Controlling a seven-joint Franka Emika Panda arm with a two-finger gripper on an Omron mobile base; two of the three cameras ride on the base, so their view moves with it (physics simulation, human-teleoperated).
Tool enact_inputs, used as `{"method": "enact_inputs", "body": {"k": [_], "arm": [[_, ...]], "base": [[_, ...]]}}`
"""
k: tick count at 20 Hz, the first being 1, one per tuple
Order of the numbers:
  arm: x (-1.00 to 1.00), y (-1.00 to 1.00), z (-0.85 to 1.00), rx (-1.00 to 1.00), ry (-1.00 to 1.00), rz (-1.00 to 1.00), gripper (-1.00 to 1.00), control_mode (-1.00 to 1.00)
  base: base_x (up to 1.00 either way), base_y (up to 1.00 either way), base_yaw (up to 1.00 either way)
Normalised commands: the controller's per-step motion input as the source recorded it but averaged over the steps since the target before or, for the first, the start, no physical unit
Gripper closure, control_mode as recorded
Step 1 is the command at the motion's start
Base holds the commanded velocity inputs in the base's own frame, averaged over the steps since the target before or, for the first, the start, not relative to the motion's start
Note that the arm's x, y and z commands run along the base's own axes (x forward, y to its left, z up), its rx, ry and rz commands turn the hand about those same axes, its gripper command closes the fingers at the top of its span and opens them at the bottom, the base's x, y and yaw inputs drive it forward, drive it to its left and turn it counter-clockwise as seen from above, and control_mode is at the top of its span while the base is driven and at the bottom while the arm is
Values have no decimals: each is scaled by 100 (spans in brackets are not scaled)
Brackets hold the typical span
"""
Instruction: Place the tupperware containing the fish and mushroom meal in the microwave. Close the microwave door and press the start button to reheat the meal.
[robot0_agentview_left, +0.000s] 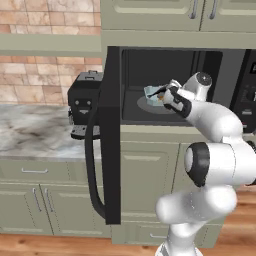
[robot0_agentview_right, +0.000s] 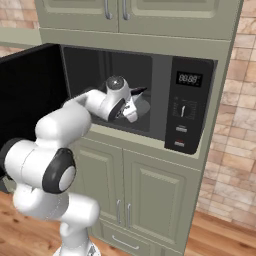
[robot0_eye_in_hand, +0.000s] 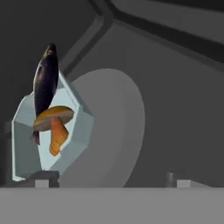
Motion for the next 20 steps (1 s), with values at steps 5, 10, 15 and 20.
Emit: {"method": "enact_inputs", "body": {"k": [5, 10, 15, 20], "arm": [[-100, 6, 40, -12, -10, 2, -100, -100], [-100, 1, 59, -19, -3, 15, -100, -100], [-100, 9, 75, -23, -9, 21, -100, -100], [-100, 28, 81, -29, 0, 23, -100, -100]], "base": [[0, 0, 0], [0, 0, 0], [0, 0, 0], [0, 0, 0]]}}
